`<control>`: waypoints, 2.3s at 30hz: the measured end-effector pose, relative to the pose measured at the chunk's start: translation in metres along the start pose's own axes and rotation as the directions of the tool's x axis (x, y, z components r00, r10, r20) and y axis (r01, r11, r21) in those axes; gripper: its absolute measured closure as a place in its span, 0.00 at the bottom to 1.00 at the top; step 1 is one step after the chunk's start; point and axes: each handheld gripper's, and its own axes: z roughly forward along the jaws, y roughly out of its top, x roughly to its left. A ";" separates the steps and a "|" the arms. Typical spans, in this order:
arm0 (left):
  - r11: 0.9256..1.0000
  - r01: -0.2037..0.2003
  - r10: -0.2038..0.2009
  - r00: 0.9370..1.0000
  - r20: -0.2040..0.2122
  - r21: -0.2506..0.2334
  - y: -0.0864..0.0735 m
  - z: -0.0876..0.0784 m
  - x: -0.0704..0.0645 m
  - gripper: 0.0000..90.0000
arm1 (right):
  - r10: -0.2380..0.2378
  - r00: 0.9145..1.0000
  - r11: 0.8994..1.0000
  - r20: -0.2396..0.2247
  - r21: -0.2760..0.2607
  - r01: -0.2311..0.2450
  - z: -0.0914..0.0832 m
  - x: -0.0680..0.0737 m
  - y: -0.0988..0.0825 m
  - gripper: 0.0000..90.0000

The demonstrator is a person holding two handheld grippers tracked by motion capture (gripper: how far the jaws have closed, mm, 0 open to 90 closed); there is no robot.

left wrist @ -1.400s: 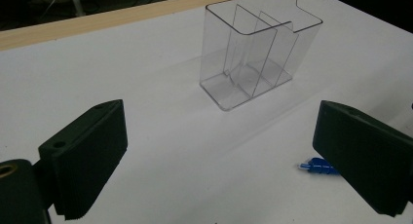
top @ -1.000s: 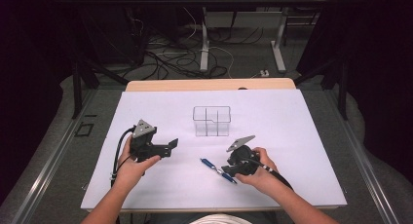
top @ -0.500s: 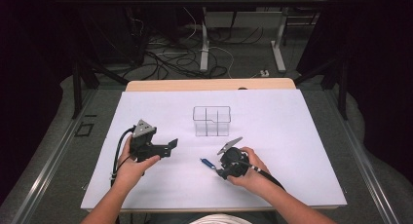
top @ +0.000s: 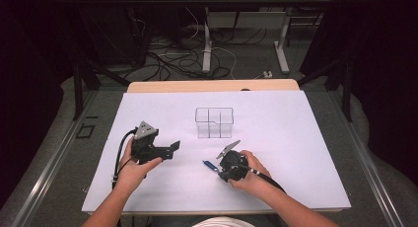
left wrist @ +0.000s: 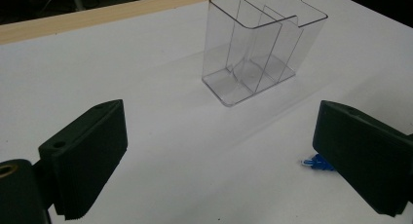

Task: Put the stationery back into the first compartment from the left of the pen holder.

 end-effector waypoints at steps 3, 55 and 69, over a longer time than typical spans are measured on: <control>1.000 -0.001 0.001 1.000 0.000 0.001 0.000 0.000 0.000 0.06 | 0.005 1.000 1.000 -0.007 0.000 -0.005 0.000 0.001 0.000 0.88; 1.000 0.003 -0.003 1.000 0.000 0.004 -0.001 0.000 0.002 0.07 | -0.329 0.905 0.929 0.269 -0.078 0.361 -0.025 0.022 0.006 0.88; 1.000 0.008 -0.008 1.000 -0.004 -0.004 0.000 -0.002 0.005 0.07 | -0.482 0.720 0.781 0.500 -0.127 0.611 -0.037 0.037 0.007 0.88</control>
